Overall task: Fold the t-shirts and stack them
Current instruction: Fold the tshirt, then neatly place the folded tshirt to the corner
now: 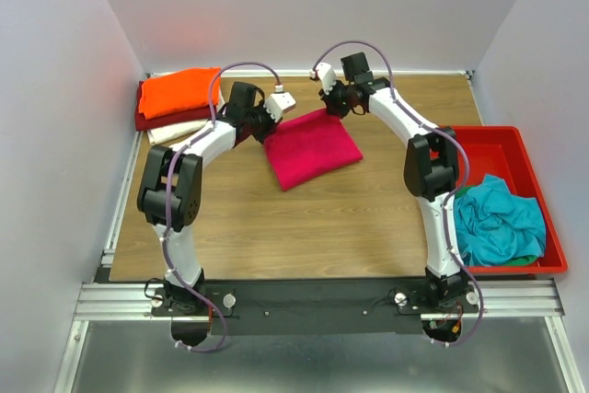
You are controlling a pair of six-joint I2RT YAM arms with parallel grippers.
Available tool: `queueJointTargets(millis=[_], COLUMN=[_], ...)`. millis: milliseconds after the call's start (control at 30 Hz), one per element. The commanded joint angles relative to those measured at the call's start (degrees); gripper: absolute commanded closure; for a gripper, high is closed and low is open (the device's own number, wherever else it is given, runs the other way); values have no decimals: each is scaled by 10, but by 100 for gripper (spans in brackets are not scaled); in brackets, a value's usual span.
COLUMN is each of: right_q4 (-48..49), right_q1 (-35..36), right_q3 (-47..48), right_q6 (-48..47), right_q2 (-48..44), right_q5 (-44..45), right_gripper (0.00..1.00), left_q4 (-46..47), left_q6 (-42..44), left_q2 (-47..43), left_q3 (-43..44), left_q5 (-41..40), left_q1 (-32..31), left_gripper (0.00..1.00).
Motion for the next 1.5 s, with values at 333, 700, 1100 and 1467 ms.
queueJointTargets(millis=[333,700,1100,1467], right_q4=[228,144,131,126], right_q1=[-9,-63,-152,-170], right_q3=[-81,-385,-548,-567], right_q6=[258,163,86,74], right_q2=[-49,-307,-467,-468], right_q5=[239,-242,-293,-348], right_gripper=[16,13,11,12], left_q4=[82,85,112,90], left_q6=[-206,-448,-584,-587], left_q2=[-47,-175,-43,74], left_q3=[88,-120,-142,-66], left_q5=[-248,-59,-30,-24], left_q1=[51,65,64,57], left_gripper=[5,5,14,19])
